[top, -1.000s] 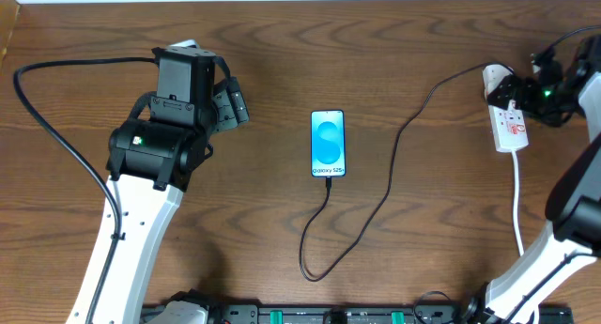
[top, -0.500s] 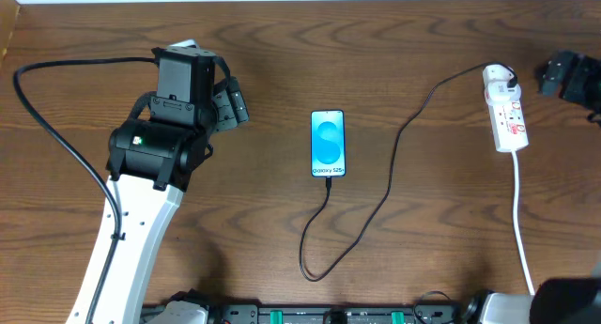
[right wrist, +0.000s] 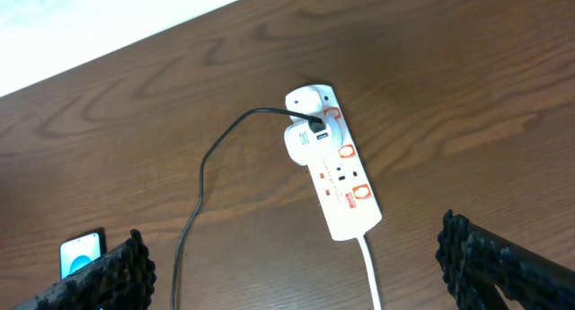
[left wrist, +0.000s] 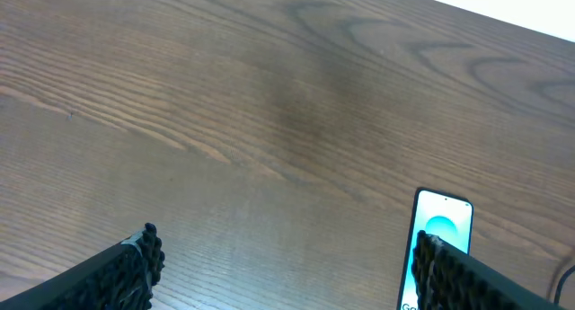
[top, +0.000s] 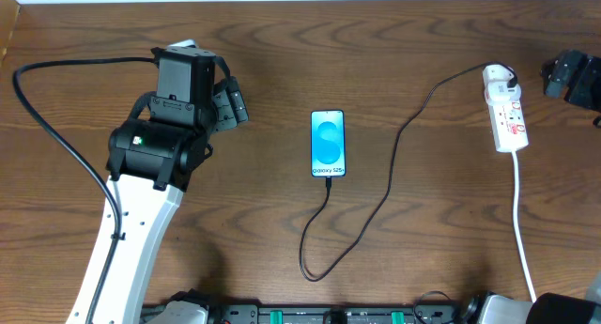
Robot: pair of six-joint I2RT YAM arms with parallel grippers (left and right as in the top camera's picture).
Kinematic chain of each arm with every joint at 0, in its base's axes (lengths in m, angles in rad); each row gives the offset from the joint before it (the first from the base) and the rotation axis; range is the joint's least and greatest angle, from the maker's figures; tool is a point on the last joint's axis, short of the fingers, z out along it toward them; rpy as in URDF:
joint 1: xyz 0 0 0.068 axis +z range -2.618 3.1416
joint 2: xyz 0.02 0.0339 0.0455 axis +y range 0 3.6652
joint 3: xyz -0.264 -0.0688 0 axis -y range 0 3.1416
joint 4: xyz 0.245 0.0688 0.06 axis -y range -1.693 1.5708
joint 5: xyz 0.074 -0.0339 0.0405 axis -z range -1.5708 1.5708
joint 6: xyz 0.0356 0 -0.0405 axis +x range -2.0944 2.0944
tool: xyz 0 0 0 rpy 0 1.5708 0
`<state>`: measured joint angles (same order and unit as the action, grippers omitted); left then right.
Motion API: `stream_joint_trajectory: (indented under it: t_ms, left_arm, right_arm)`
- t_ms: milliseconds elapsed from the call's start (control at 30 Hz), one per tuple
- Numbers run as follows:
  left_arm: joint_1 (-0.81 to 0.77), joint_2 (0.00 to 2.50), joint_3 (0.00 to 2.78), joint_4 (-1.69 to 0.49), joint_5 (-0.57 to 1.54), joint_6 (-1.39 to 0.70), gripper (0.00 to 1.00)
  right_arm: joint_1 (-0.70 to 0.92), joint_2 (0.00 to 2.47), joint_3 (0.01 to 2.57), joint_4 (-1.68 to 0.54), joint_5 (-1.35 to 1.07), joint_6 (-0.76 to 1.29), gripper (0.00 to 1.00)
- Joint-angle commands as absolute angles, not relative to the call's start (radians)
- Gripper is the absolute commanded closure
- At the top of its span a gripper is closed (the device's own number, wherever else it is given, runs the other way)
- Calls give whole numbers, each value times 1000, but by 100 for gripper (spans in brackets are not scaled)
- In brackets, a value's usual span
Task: Plug charger to phone and switch on socket
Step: 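Lift the right gripper up and away from the power strip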
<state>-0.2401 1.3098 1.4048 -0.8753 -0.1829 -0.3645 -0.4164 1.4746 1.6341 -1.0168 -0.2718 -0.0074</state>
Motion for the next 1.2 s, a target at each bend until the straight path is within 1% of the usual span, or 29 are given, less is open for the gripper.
stream_joint_trajectory:
  t_ms: [0, 1167]
  left_arm:
    - [-241, 1308, 1411, -878, -196, -352, 10]
    - [-241, 1302, 1411, -897, -196, -352, 10]
  right_arm:
    - [-418, 1466, 1636, -1018, -264, 7, 1]
    - [-418, 1466, 1636, -1018, -264, 7, 1]
